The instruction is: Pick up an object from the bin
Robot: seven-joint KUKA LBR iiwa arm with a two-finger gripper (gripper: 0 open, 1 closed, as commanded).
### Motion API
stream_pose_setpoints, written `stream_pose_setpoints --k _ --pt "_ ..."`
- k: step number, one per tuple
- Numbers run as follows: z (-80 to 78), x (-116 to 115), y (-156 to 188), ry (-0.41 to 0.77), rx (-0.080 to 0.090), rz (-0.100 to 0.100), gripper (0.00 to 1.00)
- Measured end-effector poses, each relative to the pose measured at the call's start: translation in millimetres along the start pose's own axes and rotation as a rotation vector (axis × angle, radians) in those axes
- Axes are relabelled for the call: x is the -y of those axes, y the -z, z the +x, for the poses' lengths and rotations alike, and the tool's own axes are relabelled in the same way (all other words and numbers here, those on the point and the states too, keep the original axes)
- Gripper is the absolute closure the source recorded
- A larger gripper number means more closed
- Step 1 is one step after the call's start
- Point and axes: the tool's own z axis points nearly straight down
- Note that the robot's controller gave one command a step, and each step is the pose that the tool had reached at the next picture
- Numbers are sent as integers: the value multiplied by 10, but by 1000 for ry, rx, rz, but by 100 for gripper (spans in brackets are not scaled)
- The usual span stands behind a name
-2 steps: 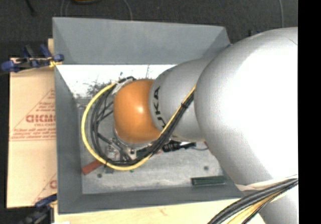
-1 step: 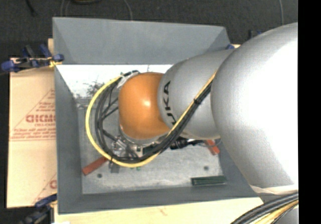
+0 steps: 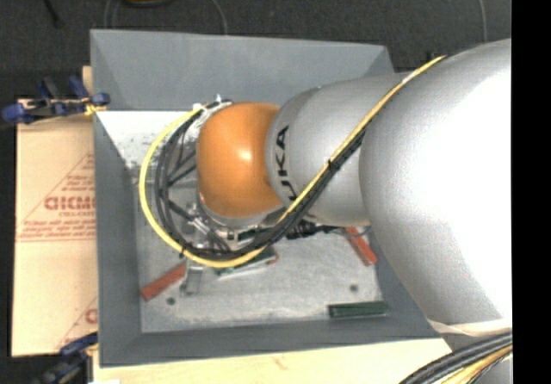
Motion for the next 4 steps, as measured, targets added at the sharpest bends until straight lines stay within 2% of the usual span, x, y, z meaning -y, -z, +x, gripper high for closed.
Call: stream_pose_setpoints --k 1,2,3,4 --pt "-2 0 7 -2 1 -1 0" --pt "94 -51 -55 193 1 2 0" --pt "-132 -65 -549 477 0 0 100" --pt "-131 -64 -549 477 0 0 100"
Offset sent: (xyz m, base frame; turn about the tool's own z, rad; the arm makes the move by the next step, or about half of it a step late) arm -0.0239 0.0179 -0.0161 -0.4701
